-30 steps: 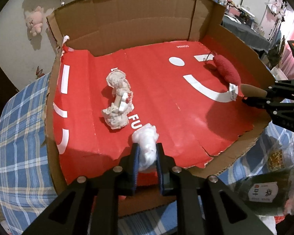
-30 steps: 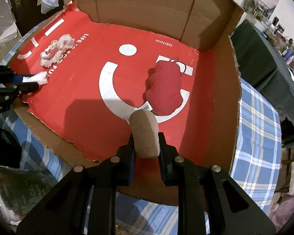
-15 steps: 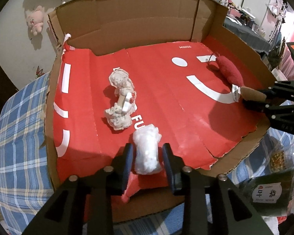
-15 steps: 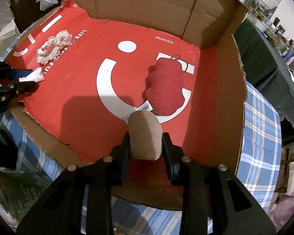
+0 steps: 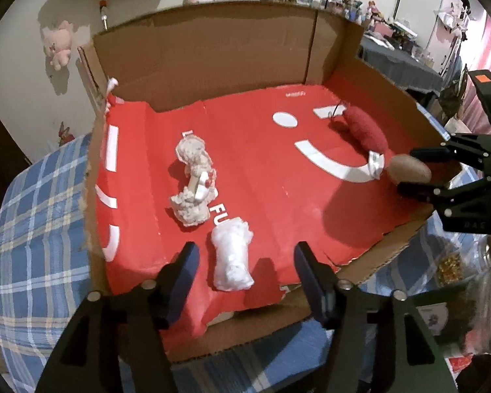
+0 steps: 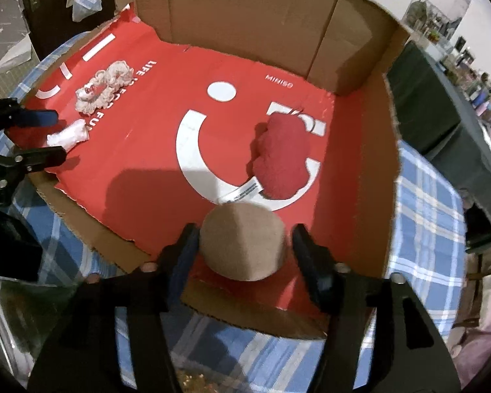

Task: Organize soft objects
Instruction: 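Open the left tool to drop the white plush while the right tool releases the tan disc, then withdraw both tools from the box back over the table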

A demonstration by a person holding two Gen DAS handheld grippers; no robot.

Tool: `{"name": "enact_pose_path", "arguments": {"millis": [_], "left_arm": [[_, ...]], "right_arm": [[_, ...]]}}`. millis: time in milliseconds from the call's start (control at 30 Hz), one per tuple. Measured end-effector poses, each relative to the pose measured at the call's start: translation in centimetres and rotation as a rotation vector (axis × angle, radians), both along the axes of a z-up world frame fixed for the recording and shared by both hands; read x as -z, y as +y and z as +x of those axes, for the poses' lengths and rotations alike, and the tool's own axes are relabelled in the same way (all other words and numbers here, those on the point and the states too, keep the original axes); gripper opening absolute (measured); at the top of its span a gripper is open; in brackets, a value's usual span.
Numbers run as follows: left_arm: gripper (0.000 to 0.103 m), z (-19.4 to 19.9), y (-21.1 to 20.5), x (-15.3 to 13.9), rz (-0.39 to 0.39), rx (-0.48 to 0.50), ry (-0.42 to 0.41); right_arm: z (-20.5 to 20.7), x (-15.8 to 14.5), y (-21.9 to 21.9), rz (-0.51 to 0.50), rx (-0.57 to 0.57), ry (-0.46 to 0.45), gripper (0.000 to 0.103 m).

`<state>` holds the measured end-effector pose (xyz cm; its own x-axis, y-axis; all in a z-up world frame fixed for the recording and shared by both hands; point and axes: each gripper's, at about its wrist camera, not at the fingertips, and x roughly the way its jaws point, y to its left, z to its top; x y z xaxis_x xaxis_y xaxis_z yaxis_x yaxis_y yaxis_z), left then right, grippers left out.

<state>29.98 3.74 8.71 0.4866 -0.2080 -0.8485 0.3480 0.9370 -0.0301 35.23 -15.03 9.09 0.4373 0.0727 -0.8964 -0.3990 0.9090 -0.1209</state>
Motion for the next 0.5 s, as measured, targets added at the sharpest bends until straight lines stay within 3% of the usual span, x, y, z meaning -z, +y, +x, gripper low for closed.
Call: {"name": "enact_pose_path", "arguments": {"millis": [200,500], "left_arm": [[0.075,-1.8,0.8,-2.7,-0.05,-0.032,-0.067],[0.094,-8.6,1.1,-8.1,-0.13,-0.044,-0.257]], "right_arm": [[-2.0,-3.0,-0.9,0.047,0.026,-0.059,0.067],[-7.9,-9.6,-2.9,0.178,0.052,-0.205,0.076]]}}
